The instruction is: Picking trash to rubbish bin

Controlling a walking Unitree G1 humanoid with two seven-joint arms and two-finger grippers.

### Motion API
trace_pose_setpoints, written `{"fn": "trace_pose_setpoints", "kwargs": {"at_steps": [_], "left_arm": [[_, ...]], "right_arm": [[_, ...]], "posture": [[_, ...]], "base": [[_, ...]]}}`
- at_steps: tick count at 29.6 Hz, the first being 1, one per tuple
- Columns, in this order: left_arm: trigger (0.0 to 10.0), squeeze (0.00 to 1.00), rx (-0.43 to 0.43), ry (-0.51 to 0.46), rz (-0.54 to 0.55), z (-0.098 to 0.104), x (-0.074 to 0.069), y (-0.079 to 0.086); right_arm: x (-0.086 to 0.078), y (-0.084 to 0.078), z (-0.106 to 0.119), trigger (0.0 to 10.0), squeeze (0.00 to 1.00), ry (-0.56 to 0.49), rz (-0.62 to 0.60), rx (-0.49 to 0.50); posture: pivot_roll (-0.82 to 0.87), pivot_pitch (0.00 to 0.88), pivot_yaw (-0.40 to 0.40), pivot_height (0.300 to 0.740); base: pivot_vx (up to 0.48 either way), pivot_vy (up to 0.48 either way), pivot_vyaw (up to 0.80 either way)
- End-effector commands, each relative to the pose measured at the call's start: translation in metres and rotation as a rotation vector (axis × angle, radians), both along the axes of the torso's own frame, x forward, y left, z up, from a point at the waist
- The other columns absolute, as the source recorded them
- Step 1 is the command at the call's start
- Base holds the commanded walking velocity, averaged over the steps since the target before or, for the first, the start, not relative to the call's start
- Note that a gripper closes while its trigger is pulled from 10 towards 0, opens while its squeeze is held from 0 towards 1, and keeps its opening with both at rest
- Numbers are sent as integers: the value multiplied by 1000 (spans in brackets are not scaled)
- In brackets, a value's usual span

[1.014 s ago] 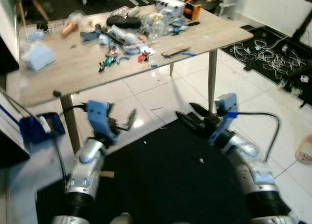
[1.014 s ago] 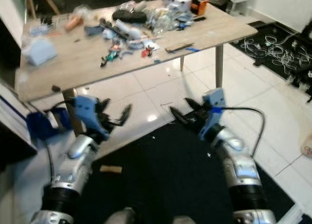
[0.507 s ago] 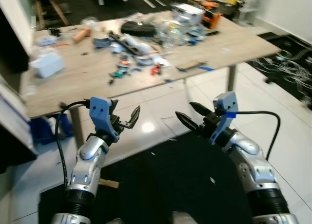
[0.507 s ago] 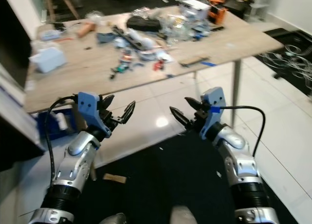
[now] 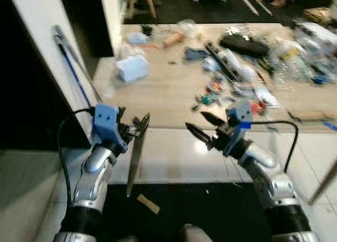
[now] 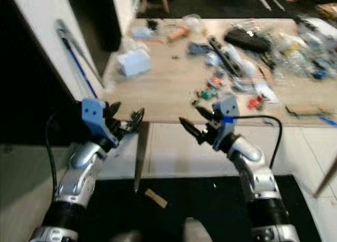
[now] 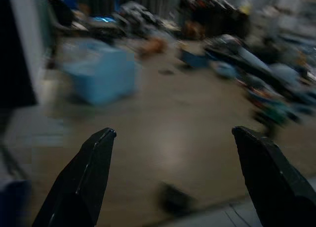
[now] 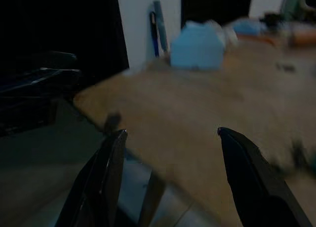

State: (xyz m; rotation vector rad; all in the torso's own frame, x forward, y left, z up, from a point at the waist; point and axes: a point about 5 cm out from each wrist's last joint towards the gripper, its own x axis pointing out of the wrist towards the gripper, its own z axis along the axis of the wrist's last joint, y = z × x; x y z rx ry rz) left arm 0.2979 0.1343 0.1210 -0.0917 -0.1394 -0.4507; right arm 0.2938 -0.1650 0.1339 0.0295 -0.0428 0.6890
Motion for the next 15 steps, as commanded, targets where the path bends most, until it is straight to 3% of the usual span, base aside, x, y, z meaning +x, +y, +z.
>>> {"fn": "trace_pose_setpoints", "kwargs": {"at_steps": [1, 3, 10, 15], "left_arm": [[10000, 0, 2, 20, 11, -4, -1, 4], [10000, 0, 3, 22, 12, -5, -1, 5], [10000, 0, 4, 23, 3, -7, -1, 5], [10000, 0, 2, 13, -18, -5, -1, 4]], "right_arm": [[-1, 6, 1, 10000, 0, -2, 18, 16], [-1, 6, 0, 10000, 0, 2, 9, 32], [1, 3, -1, 10000, 0, 25, -22, 44], [3, 2, -3, 10000, 0, 43, -28, 54]], "posture": [[-83, 0, -18, 740], [-83, 0, -18, 740], [-83, 0, -19, 740], [-83, 0, -19, 740]], "base": [[394, 0, 800], [274, 0, 800], [336, 0, 0], [0, 0, 0]]}}
